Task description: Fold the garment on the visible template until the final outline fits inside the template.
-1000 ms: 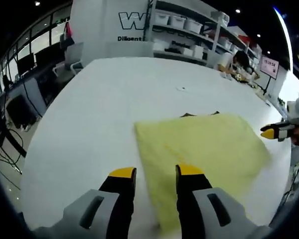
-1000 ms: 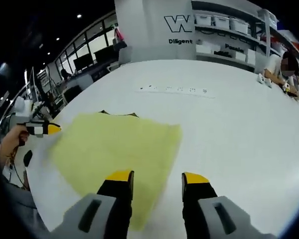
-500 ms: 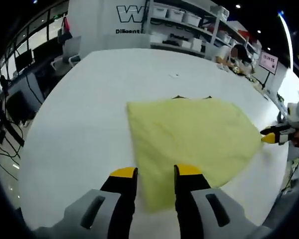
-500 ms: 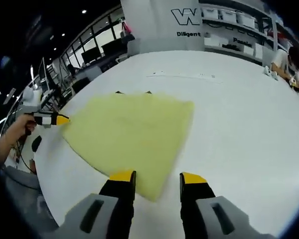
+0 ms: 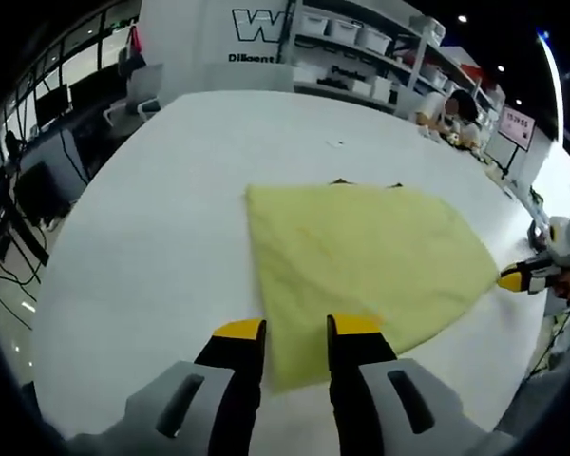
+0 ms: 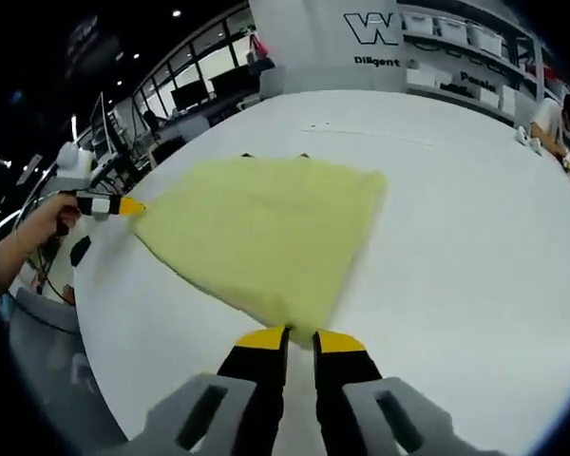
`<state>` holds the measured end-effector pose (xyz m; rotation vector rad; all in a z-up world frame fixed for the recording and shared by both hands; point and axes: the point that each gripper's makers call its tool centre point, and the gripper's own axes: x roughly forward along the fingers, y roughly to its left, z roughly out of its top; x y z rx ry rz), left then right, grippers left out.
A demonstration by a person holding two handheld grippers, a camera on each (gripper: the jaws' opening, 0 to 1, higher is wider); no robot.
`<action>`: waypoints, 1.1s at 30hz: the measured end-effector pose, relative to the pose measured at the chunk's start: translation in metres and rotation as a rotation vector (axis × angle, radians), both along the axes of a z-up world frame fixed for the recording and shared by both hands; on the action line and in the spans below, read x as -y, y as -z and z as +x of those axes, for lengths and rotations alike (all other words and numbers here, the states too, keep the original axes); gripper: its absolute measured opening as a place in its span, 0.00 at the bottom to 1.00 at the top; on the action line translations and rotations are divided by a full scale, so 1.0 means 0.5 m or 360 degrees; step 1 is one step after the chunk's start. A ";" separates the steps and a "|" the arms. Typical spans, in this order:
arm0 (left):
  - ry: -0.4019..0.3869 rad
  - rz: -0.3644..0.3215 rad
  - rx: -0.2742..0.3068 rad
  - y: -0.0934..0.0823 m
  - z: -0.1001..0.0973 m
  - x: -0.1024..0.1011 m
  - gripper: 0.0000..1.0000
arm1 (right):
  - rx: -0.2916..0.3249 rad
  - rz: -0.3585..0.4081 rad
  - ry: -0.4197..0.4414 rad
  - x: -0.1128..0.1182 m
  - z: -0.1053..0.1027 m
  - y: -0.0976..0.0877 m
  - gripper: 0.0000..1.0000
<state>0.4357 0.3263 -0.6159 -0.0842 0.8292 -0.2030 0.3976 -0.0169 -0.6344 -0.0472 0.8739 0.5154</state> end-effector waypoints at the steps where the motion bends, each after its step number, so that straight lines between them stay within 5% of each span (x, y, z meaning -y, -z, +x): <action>1: 0.0000 0.0000 -0.0002 0.000 -0.001 0.000 0.26 | 0.0007 0.0002 0.0004 0.002 0.001 0.000 0.00; 5: 0.0000 0.0008 -0.0011 0.002 -0.005 -0.001 0.25 | 0.0014 0.0017 -0.0015 0.004 0.000 0.001 0.00; 12: 0.0009 0.0014 -0.0025 0.006 -0.012 -0.001 0.24 | 0.0107 -0.0179 -0.0292 0.016 -0.005 -0.006 0.00; 18: 0.0004 0.0020 -0.0030 0.005 -0.015 -0.007 0.24 | 0.0085 -0.0191 -0.0279 0.015 -0.004 -0.004 0.00; 22: 0.0001 0.0018 -0.0033 0.002 -0.018 -0.011 0.24 | -0.0001 -0.0131 -0.0076 0.033 0.000 -0.002 0.00; 26: 0.0004 0.0023 -0.0035 -0.002 -0.022 -0.013 0.25 | -0.0026 0.0144 0.0144 0.024 0.012 -0.034 0.26; 28: -0.0007 0.0009 -0.0042 -0.004 -0.023 -0.013 0.26 | -0.0042 0.0244 0.0237 0.022 0.020 -0.045 0.25; 31: -0.0026 -0.0012 -0.0050 -0.003 -0.023 -0.010 0.27 | -0.0037 0.0265 0.0268 0.019 0.028 -0.048 0.14; 33: -0.0028 -0.0024 -0.0055 -0.001 -0.023 -0.007 0.27 | -0.0037 0.0265 0.0293 0.016 0.036 -0.043 0.17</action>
